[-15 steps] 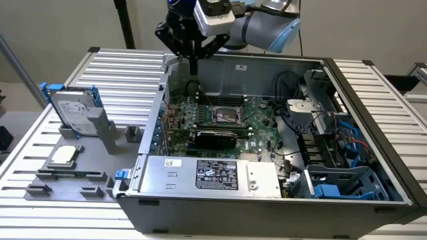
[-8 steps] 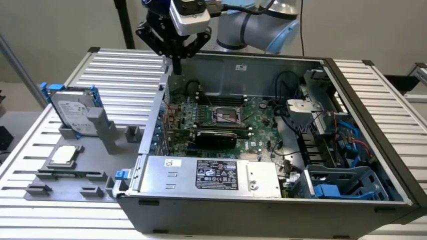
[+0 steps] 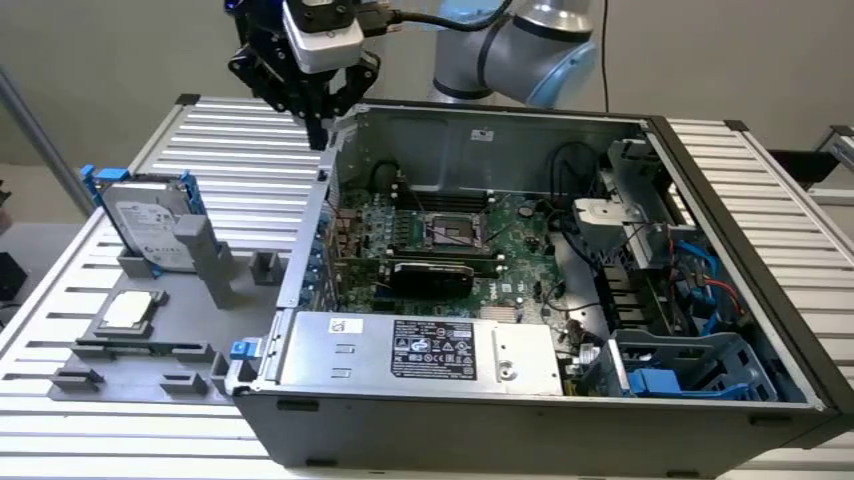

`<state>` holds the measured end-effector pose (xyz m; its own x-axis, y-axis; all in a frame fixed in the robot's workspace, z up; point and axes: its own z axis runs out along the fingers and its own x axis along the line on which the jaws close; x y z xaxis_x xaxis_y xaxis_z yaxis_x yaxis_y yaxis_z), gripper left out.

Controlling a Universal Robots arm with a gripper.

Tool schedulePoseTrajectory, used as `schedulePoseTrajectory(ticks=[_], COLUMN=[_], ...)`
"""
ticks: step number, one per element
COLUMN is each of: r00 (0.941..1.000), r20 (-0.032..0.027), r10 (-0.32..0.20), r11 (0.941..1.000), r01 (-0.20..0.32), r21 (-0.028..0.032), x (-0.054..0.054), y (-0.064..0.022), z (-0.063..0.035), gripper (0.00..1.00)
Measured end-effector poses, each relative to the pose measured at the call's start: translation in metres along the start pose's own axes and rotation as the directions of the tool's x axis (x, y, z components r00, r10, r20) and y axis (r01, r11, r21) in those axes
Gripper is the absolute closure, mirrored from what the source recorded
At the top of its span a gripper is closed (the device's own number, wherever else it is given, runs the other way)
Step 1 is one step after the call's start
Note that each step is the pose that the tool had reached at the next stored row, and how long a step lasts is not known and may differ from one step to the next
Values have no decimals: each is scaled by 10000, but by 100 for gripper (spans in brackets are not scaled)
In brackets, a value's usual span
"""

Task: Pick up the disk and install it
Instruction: 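Reach for the disk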

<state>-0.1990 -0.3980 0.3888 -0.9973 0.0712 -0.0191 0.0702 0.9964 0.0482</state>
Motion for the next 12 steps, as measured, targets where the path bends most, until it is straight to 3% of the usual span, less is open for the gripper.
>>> schedulePoseTrajectory(ticks=[12], r00=[10000], r20=[0], r10=[-1], r11=[10000], r01=[1], r21=[3], x=[548], y=[-13], z=[41], gripper=[100])
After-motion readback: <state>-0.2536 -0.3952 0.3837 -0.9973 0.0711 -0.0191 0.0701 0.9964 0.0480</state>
